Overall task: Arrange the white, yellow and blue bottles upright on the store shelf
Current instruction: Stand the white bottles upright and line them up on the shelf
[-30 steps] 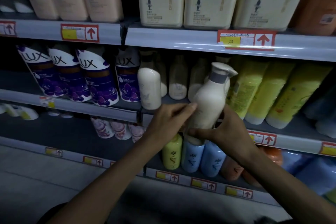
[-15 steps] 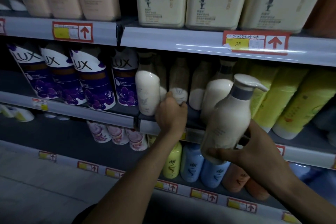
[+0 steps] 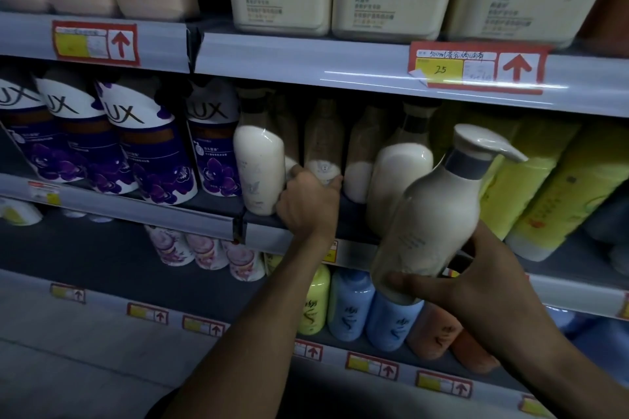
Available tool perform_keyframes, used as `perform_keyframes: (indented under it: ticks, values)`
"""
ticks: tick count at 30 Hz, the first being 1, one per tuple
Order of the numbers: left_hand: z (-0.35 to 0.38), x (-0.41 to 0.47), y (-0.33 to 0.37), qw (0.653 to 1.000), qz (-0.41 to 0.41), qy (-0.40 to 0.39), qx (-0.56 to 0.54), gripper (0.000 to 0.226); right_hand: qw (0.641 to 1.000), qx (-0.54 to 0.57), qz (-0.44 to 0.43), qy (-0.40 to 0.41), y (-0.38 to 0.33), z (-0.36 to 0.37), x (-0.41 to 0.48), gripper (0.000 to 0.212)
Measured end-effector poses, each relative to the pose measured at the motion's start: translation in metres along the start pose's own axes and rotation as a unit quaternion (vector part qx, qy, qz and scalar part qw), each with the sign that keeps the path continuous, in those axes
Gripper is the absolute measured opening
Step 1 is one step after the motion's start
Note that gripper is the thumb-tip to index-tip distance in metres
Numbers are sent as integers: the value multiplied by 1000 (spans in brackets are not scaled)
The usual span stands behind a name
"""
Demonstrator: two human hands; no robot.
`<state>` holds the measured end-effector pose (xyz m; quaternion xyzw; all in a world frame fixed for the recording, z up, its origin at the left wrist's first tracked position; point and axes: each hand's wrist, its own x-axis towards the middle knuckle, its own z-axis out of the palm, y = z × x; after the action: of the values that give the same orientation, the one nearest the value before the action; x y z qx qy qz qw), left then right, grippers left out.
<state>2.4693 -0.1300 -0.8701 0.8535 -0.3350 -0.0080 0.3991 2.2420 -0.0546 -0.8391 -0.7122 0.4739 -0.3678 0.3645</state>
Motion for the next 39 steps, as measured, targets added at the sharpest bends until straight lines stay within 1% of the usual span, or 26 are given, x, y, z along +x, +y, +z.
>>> perform_keyframes:
  ticks: [4,13,19,31,36,39]
  values:
    - [1,-3,-1,1000,15,8,17,55,1000,-5,5,0,1,-1,-1,82]
    - [-4,-9,-11,999,44,-2,7,52,1000,5,-4,2,-1,-4,-1,81]
    - [-10,-11,-11,1000,21,-20,1,52,1000,9,-14,-2,-3,-5,-1,81]
    - [-13,-18,-5,1000,6,-11,14,49,999,32,-2,-9,-11,7,-4,80]
    - [-21,-20,-4,999,-7,-50,-16,47,999,30,-6,-18,-11,15,0,79]
    - [-34,-21,-12,996,-14,-74,-46,33,999,23,-17,-26,-15,24,5,77]
